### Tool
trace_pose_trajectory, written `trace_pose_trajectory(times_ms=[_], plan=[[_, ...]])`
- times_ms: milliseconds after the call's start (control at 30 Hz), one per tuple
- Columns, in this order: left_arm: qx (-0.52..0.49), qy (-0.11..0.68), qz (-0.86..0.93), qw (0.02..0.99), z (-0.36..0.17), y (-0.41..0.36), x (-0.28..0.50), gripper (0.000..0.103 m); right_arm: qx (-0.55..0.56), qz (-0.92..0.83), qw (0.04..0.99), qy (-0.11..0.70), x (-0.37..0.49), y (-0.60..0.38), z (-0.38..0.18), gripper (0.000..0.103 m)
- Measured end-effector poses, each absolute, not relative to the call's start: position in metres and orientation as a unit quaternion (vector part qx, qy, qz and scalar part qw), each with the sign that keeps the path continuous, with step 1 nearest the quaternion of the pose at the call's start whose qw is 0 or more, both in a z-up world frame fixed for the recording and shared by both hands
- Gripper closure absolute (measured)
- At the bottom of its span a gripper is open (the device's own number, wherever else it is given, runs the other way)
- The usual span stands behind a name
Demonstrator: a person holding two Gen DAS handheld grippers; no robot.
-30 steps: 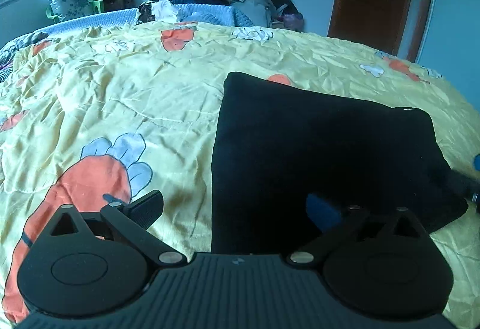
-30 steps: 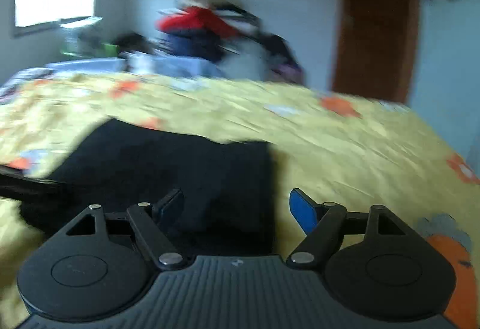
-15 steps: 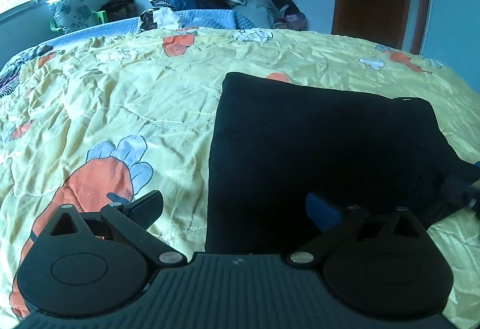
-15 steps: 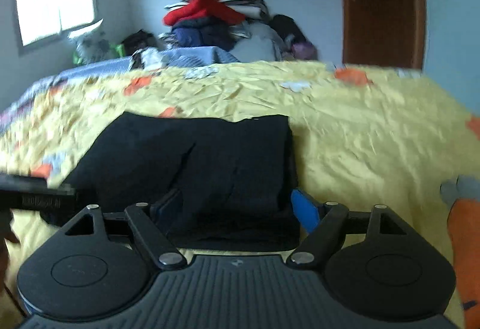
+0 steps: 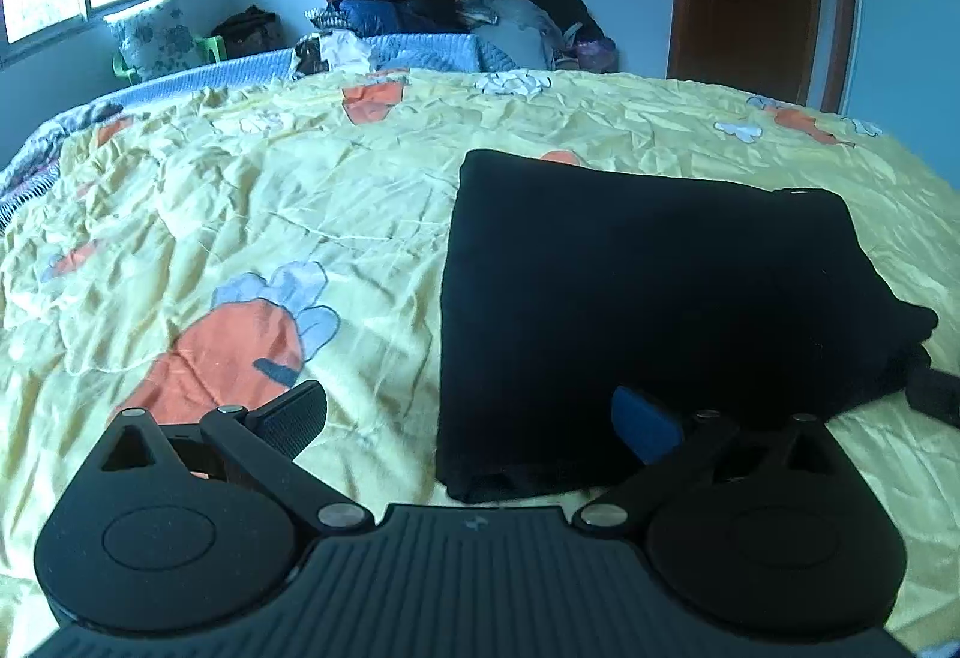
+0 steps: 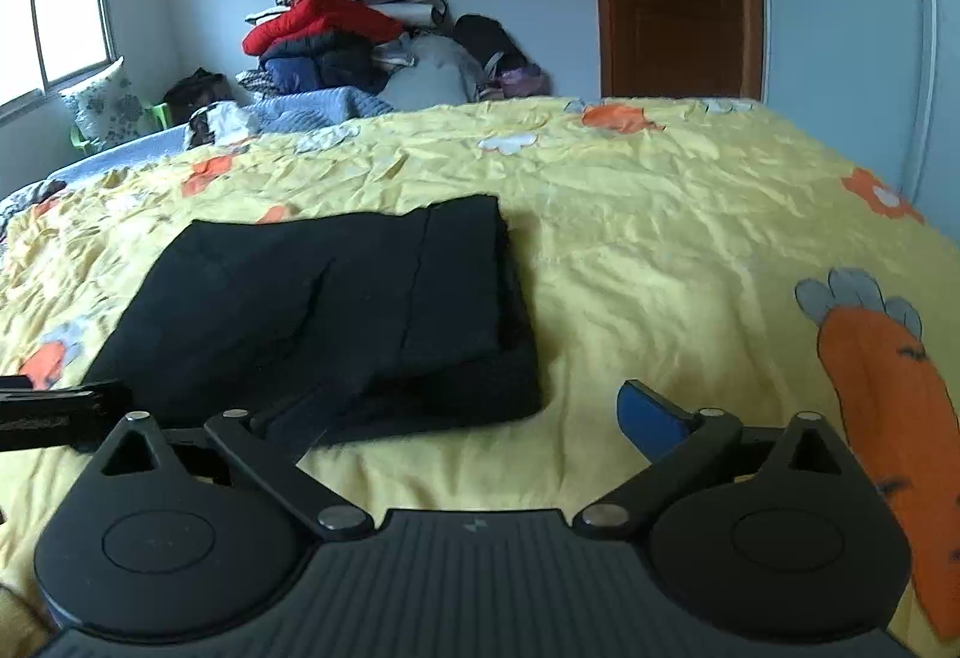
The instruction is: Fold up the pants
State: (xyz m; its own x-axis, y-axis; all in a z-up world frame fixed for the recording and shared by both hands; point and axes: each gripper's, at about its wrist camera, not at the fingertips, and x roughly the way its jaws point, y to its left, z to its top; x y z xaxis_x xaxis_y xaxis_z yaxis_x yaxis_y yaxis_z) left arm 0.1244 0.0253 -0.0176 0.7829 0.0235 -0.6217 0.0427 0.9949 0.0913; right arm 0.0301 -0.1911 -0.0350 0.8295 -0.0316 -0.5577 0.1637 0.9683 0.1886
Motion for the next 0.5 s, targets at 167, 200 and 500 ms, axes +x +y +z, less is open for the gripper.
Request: trace_pose_trajectory(times_ms=[167, 200, 500], plan=[[0.078, 0.322, -0.003, 0.944, -0.013, 0.032, 0.096, 0.0, 0.129, -0.027, 0.942, 0.31, 0.01, -0.178, -0.029, 0.0], [0.076, 0.321, -0.007, 0.944, -0.013, 0.034, 0.089, 0.0, 0.133, -0.02, 0.94, 0.313, 0.006, -0.175, -0.028, 0.0], [0.076, 0.303, -0.012, 0.95, -0.037, 0.034, 0.032, 0.0, 0.069, -0.005, 0.948, 0.312, -0.019, -0.14, -0.051, 0.0]])
